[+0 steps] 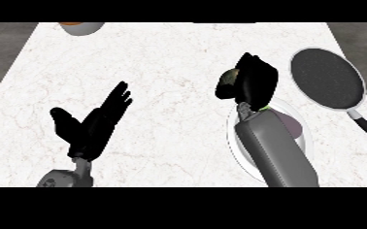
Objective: Pick the squash from the plate and place it in the pan
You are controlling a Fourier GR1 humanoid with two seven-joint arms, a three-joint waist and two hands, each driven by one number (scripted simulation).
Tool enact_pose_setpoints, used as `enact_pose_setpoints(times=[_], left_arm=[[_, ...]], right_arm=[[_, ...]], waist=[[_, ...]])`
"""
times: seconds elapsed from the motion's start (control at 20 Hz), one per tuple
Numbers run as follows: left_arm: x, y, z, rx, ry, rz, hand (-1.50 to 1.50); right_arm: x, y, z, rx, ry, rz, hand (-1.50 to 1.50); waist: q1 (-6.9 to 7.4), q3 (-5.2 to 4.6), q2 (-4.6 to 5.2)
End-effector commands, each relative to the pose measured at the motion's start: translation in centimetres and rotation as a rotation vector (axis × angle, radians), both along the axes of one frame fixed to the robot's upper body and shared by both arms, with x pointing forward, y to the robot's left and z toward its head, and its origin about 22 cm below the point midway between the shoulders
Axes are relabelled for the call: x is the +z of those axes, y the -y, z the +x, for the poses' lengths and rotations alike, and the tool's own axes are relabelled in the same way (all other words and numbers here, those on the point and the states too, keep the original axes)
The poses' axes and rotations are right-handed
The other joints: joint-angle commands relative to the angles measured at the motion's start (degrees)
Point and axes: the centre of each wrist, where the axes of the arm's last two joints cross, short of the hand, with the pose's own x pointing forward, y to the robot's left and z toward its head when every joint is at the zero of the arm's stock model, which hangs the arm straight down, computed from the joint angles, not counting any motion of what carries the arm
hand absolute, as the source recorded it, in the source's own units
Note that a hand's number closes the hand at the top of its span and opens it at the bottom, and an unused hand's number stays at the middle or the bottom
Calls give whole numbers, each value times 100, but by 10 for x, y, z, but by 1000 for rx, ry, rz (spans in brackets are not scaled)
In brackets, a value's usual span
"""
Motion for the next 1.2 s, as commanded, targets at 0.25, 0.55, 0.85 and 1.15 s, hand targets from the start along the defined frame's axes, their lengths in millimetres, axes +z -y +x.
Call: enact_pose_setpoints(times=[0.25, 0.55, 0.85, 1.15], left_arm=[[-8, 4, -4, 8, 2, 7, 0], [0, 7, -3, 5, 13, 4, 0], [-12, 12, 0, -7, -4, 3, 0], [-8, 5, -1, -22, 11, -1, 0]], right_arm=[[23, 53, 6, -90, 320, 288, 150], [-34, 100, 13, -159, 320, 273, 150], [-49, 163, 33, -188, 314, 137, 150], [-48, 217, 50, -332, 437, 72, 150]], waist=[[-22, -3, 9], [14, -3, 13], [32, -2, 30], [113, 2, 62]])
